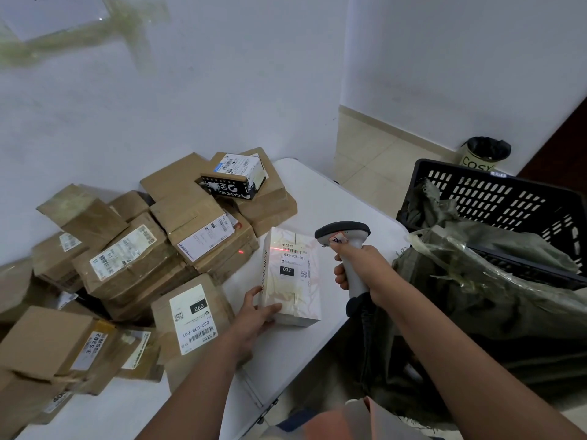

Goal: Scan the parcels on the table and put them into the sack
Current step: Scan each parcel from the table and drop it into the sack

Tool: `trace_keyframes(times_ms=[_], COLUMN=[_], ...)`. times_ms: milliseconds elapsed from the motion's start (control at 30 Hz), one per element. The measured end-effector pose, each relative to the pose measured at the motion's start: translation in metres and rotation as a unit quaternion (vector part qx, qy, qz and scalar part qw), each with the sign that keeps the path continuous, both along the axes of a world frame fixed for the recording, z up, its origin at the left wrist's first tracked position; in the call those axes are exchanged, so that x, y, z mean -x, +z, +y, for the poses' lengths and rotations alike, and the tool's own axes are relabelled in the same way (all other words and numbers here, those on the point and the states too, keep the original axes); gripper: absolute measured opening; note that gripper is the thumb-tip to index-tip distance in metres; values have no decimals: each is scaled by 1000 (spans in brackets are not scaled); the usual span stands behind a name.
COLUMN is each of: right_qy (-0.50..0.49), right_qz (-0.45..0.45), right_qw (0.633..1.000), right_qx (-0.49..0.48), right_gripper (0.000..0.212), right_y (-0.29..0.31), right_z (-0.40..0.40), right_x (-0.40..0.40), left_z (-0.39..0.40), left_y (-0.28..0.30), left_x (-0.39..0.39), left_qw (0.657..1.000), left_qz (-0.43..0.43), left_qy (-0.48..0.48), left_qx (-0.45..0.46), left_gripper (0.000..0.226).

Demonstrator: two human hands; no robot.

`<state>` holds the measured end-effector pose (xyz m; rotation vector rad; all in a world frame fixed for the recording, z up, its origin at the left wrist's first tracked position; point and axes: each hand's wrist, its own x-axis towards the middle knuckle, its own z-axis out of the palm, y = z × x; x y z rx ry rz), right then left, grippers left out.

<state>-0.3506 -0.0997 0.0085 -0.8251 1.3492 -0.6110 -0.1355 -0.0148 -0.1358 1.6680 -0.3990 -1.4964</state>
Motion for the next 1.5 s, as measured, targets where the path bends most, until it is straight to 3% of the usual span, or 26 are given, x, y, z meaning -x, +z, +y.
trace_keyframes(times_ms=[400,667,900,1100,1233,1333,1500], right_qy=[-26,-63,-156,-274,-345,-344,-326], right_qz=[-11,10,60,48,50,40,29], right_qw=[999,997,980,944,917,916,923], right_qx=[-20,-52,-104,-177,-194,-200,-204], right_gripper=[33,31,38,36,40,36,34], right_y=[-20,-51,-83,-115,-142,-144,-138], right_z=[1,8,22,48,59,60,59], right_x=[17,75,189,301,357,381,401], left_z=[6,-6,-28,-29,-28,-31,-48], left_y=[8,48,32,-8,-27,-37,-62], left_x=[-5,29,117,204,265,305,357], left_qw=[999,956,907,900,912,916,928], left_qz=[24,45,3,48,41,46,69], left_qy=[-41,-284,-395,-368,-314,-278,-191], left_qx=[0,-64,-146,-227,-262,-284,-313], left_gripper=[64,58,42,57,47,36,41])
